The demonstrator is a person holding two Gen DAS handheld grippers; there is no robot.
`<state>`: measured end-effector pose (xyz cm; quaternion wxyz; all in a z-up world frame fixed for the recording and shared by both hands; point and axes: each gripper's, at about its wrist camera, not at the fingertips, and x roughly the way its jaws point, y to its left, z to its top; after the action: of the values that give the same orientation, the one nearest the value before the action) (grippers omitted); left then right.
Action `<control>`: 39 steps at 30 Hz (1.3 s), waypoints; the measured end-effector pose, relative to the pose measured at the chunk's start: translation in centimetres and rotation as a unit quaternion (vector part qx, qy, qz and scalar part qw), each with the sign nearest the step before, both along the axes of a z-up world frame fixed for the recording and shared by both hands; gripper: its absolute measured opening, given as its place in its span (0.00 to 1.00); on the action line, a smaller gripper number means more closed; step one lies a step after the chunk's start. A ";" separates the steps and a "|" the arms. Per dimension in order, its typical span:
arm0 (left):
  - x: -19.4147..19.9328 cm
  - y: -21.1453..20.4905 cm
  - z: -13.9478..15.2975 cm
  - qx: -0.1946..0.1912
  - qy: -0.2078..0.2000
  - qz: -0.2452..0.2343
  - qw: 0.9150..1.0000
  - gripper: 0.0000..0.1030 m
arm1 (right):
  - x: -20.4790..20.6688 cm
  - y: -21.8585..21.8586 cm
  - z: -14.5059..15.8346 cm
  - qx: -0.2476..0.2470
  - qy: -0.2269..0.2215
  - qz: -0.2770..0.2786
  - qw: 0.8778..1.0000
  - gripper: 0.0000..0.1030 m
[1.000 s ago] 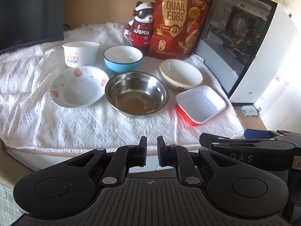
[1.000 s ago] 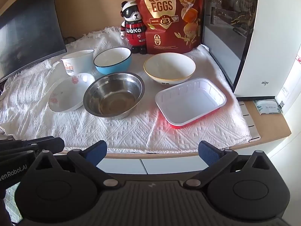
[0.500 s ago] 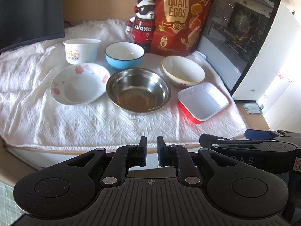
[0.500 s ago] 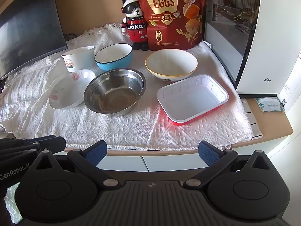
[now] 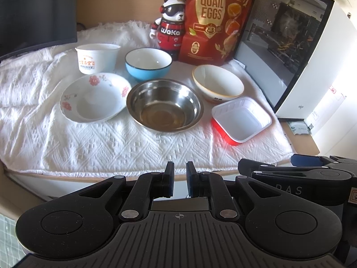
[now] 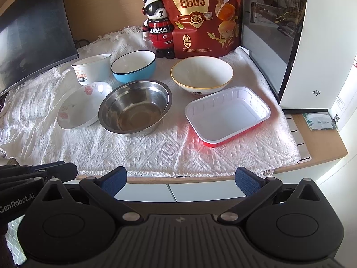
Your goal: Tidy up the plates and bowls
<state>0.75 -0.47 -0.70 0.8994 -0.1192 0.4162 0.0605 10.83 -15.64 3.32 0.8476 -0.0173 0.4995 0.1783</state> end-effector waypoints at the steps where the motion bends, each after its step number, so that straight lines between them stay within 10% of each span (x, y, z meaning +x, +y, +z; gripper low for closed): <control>1: 0.0 0.0 0.0 0.000 0.000 0.000 1.000 0.13 | 0.0 0.0 0.0 0.000 0.000 0.000 1.000 1.00; 39: 0.4 -0.3 0.2 -0.001 -0.001 0.005 1.000 0.13 | 0.1 0.2 0.0 0.003 0.000 -0.001 1.000 1.00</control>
<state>1.15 -0.76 -0.53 0.8992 -0.1221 0.4152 0.0641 10.94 -15.46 3.34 0.8478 -0.0144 0.4993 0.1784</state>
